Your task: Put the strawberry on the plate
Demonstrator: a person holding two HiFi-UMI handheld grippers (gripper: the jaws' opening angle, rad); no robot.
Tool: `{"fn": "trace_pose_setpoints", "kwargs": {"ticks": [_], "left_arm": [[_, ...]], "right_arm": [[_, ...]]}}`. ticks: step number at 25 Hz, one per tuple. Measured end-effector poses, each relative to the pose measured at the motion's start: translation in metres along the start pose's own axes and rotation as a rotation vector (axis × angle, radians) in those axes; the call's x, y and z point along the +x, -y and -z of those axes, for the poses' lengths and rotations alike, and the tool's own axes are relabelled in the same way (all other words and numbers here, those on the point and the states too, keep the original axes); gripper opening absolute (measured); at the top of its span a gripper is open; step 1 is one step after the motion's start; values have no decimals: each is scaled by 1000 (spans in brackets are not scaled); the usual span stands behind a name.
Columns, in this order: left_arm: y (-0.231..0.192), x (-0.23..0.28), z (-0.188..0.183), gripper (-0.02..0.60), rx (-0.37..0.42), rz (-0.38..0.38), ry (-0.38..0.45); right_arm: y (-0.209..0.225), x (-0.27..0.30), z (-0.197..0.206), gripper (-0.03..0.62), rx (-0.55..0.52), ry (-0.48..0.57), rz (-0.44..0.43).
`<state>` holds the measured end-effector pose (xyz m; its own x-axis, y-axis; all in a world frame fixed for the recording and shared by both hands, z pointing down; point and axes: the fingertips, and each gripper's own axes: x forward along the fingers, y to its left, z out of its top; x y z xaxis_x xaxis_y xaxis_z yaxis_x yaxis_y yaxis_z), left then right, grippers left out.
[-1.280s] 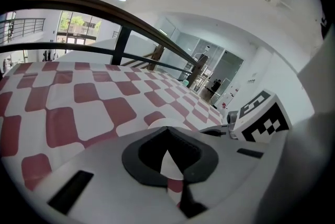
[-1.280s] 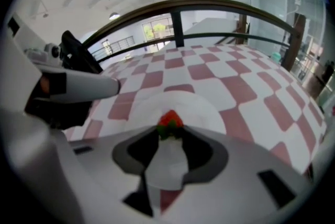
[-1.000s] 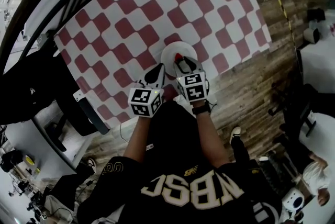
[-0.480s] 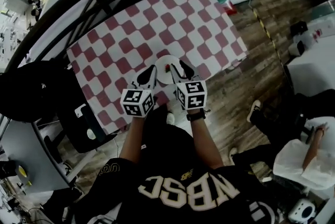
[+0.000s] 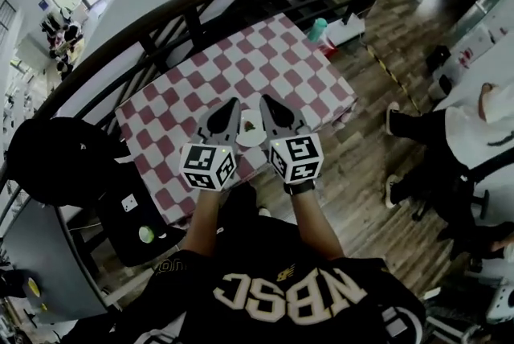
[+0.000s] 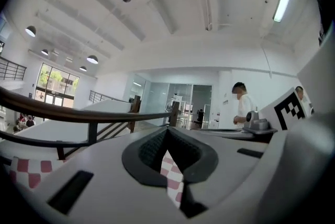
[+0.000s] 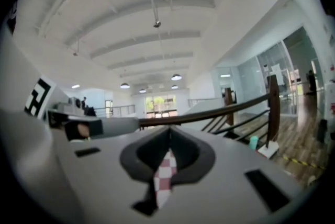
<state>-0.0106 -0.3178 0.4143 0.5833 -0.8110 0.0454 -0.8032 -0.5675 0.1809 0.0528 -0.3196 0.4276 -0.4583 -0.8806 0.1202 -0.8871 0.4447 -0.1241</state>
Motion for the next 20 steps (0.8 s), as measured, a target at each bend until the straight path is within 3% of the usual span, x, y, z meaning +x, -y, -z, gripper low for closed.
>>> {"fn": "trace_pose_setpoints", "kwargs": {"ticks": [5,20], "left_arm": [[25,-11,-24,9,38,14,51],[37,-34,-39,9,62,0,122]], "right_arm": [[-7,-25,-29,18,-24,64,12],[-14,-51,-45,17,-85,118,39]]}}
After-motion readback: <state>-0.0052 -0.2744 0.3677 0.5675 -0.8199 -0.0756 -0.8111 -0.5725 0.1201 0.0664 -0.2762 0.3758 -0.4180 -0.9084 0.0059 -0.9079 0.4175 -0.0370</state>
